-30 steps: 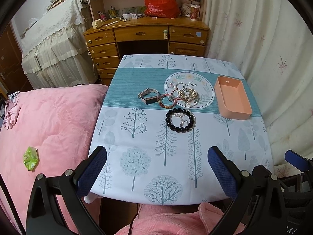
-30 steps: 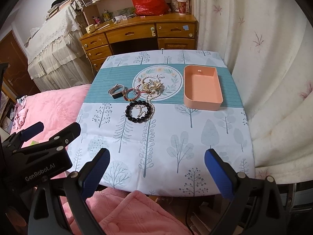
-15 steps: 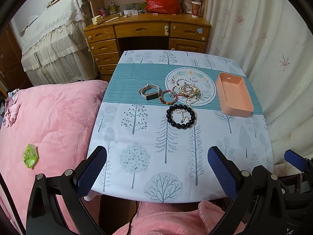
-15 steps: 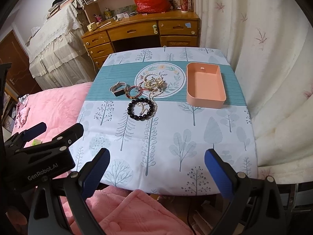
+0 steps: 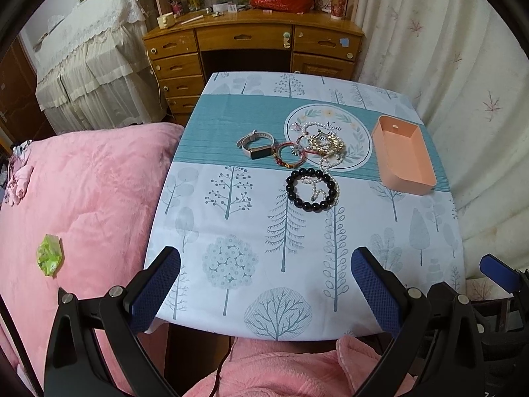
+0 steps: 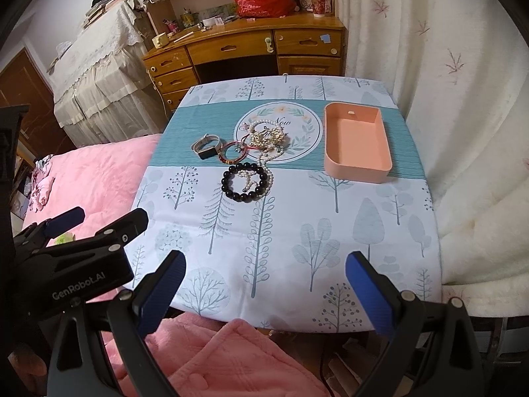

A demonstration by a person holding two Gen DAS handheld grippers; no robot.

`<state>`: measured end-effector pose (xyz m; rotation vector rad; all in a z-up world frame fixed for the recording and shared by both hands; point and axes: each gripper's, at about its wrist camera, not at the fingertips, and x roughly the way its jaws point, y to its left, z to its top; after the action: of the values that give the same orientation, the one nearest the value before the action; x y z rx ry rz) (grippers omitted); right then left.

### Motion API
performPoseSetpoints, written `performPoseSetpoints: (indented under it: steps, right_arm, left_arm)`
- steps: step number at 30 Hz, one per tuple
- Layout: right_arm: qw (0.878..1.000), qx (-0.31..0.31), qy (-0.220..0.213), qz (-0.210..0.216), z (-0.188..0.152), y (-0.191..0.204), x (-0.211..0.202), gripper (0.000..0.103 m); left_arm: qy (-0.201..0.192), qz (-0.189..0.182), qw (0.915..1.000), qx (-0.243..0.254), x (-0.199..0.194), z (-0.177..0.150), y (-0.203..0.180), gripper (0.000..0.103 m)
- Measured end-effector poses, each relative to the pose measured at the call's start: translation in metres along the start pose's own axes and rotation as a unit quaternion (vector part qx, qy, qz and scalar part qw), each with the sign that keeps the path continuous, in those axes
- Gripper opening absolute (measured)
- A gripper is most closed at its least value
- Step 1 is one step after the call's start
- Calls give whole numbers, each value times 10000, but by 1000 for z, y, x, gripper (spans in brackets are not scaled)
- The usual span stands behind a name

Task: Organize jewelry
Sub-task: 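Grasp the black bead bracelet with the right tool while the left tool grasps the pink watch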

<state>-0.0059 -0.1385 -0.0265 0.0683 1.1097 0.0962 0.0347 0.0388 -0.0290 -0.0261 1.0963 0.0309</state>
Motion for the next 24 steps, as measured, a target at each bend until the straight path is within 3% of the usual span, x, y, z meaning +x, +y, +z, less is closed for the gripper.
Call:
performPoseSetpoints:
  steps: [7,15,18,21,24]
  right_arm:
    - [9996,-140,46,232,14,6,10,97]
    - [9902,-1164,-581,504,44,28,12,96]
    - [9781,-1785,-881,603,50,38,23,96]
    - [9553,-2533,-1433,516,50,49,43,96]
    - [9453,-2929,-1323,560,52,59,74,96]
  left_arm:
    - [228,-21,9997,-111,18,13,7,102]
    - [373,-285,9982,-381,46,48,34,102]
    - [426,-322,9982,-283,66,64,44,102]
    - [327,-459,9984,8,88,81,52,102]
    - [182,-609,9971,411,110,97,55,102]
